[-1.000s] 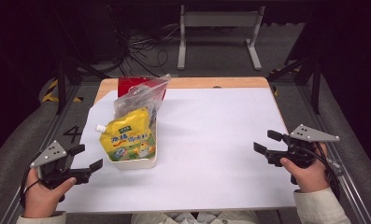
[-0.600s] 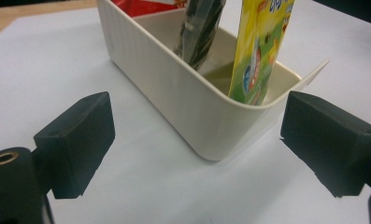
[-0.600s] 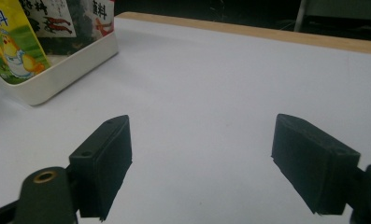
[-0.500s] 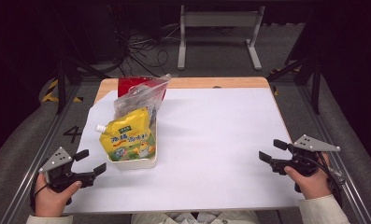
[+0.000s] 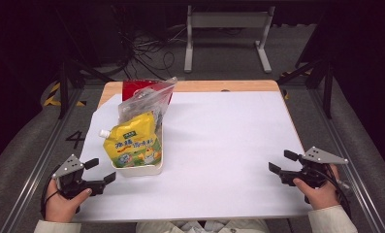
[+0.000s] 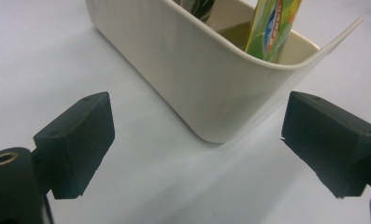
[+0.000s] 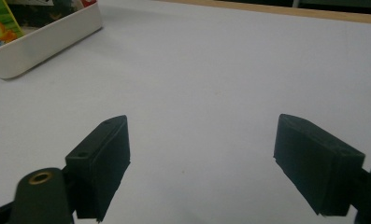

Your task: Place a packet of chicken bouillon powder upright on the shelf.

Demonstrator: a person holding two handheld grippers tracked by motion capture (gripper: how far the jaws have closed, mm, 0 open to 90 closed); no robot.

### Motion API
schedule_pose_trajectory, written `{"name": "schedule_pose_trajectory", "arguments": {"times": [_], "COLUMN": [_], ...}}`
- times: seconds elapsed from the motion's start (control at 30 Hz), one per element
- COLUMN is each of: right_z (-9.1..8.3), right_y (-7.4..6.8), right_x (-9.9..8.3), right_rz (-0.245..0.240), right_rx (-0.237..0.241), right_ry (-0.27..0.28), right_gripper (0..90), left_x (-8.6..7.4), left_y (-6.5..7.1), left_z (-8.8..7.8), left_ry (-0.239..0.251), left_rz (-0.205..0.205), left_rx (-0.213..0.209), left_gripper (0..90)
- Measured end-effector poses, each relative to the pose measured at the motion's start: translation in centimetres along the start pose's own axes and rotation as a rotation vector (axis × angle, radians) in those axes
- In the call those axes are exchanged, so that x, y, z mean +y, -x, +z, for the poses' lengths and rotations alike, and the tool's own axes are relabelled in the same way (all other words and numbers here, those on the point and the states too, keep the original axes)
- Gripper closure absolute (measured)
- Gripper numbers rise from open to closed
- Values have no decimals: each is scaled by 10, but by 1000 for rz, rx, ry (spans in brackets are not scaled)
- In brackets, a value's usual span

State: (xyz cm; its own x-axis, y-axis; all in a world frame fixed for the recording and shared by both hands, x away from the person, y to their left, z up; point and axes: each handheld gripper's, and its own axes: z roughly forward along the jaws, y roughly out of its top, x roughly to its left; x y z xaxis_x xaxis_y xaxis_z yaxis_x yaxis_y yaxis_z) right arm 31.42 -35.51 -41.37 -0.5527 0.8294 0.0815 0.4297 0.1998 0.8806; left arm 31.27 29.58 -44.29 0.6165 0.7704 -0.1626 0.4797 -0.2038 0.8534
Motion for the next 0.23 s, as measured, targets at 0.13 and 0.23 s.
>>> {"name": "schedule_pose_trajectory", "arguments": {"times": [0.13,0.23], "right_z": [3,4], "right_y": [0,-1], "right_x": [-1,-1], "right_rz": [-3,0], "right_rx": [1,2], "right_ry": [0,-4], "right_gripper": [188,184], "left_x": [-1,-1], "left_y": [1,1], "left_z": [-3,-3], "left_ry": [-3,-2], "left_rz": [5,-7], "left_rx": [1,7], "left_gripper": [102,99]}}
